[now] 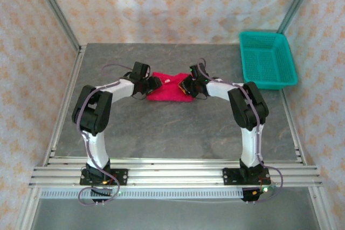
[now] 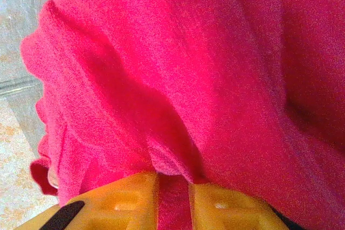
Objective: Fold the inside-out t-shirt
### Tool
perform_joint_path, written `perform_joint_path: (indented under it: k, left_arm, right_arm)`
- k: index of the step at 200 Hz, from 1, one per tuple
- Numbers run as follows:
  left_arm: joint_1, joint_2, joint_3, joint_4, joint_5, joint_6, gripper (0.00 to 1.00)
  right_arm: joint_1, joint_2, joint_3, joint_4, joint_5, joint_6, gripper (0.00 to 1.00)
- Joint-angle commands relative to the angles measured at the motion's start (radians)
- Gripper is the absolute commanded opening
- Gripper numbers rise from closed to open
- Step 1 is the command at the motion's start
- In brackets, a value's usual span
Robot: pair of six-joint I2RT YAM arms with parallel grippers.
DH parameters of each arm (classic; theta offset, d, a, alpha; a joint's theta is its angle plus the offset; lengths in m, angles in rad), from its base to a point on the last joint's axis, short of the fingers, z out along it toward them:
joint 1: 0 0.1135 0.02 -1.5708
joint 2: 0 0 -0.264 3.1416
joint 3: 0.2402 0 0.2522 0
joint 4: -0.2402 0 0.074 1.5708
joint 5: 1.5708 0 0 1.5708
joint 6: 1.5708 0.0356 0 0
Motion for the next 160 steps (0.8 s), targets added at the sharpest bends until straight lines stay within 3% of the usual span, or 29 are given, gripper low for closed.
perform_joint_path:
  k: [1, 19, 49, 80, 113, 160]
  left_arm:
    - [0.022, -0.01, -0.006, -0.042, -0.05, 0.048, 0.45]
    - [0.018, -0.076, 0.007, -0.073, -0.078, 0.072, 0.45]
    - [-0.008, -0.179, 0.115, -0.263, -0.182, 0.174, 0.48]
    - [-0.041, -0.251, 0.146, -0.264, -0.128, 0.137, 0.49]
    - [-0.043, -0.163, 0.181, -0.142, -0.006, 0.028, 0.48]
    - [-0.042, -0.13, 0.152, -0.073, -0.022, 0.0, 0.47]
  right_arm:
    - [-0.025, 0.026, -0.039, -0.158, 0.069, -0.055, 0.26]
    - [-0.021, 0.009, 0.021, -0.223, 0.06, -0.104, 0.32]
    - [-0.018, -0.06, 0.122, -0.341, 0.085, -0.173, 0.42]
    - [-0.02, -0.08, 0.213, -0.36, 0.049, -0.182, 0.48]
    - [-0.044, -0.013, 0.312, -0.403, 0.078, -0.18, 0.41]
    - [-0.067, 0.156, 0.361, -0.346, 0.059, -0.134, 0.29]
